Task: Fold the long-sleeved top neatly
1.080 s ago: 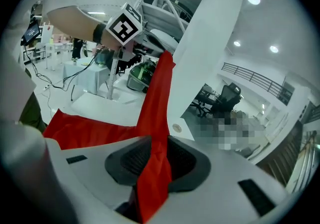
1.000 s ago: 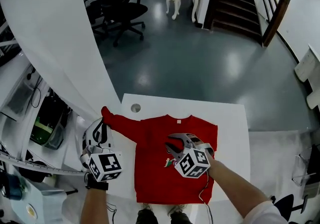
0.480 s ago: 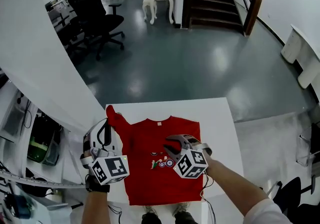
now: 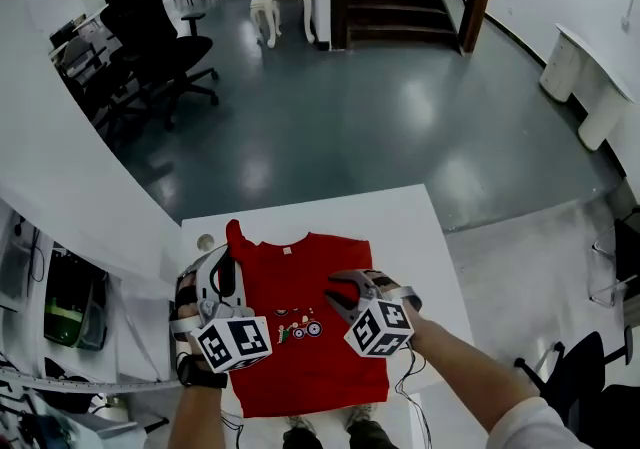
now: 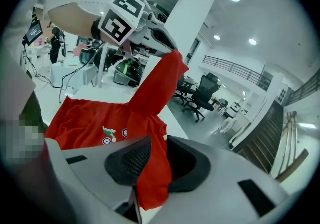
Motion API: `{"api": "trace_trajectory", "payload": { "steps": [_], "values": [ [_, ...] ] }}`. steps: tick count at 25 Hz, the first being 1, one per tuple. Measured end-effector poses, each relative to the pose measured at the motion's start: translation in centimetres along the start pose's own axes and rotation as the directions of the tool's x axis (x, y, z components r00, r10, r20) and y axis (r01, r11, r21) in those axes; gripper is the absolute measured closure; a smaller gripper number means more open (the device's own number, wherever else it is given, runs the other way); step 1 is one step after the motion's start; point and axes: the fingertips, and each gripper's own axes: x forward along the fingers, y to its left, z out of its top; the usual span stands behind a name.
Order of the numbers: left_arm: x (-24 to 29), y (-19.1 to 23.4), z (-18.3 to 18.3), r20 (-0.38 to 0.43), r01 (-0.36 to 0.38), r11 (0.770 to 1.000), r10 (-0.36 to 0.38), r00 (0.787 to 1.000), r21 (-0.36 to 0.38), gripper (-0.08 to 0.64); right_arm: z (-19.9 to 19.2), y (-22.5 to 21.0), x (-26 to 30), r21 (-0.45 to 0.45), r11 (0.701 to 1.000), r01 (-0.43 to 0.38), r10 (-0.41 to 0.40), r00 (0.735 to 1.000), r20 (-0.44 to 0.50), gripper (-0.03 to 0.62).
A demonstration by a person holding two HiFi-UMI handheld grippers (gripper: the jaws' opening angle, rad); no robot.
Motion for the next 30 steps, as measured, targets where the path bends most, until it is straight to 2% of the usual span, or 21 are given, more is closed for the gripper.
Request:
{"api": "trace_trajectory", "payload": {
  "steps": [7,14,20,25,28,30],
  "values": [
    [2.9,-4.3,2.8,-0.013,0.052,0.998,-0.052,0.999,0.019,0.532,-4.5,-1.2,-1.7,0.043,0.999,0.020,-0.019,0.999,-0.030,0.480],
    [5.6,-11.4,5.0,-0.026,0.182,0.979,-0.180,0.983,0.093,0.531,-9.3,-2.5,-3.0,0.091,0.995,0.029,-0.023,0.997,-0.070,0.481],
    [7.5,-19.8,3.9,-0.084,0.323,0.928,-0.313,0.946,0.185,0.529,-12.2,-2.5,-2.7,0.123,0.992,0.027,-0.017,0.996,-0.084,0.481],
    [8.6,-26.0,3.0,-0.120,0.408,0.881,-0.390,0.913,0.240,0.529,-14.3,-1.5,-1.8,0.152,0.988,0.012,0.001,0.996,-0.085,0.482],
    [8.5,-28.6,3.0,-0.124,0.461,0.852,-0.444,0.888,0.248,0.512,-15.2,-0.9,-1.5,0.167,0.986,-0.002,0.018,0.996,-0.091,0.482],
    [8.4,-30.0,3.0,-0.131,0.504,0.836,-0.487,0.864,0.219,0.469,-15.8,-0.6,-1.3,0.175,0.984,-0.009,0.027,0.995,-0.097,0.480]
  ]
}}
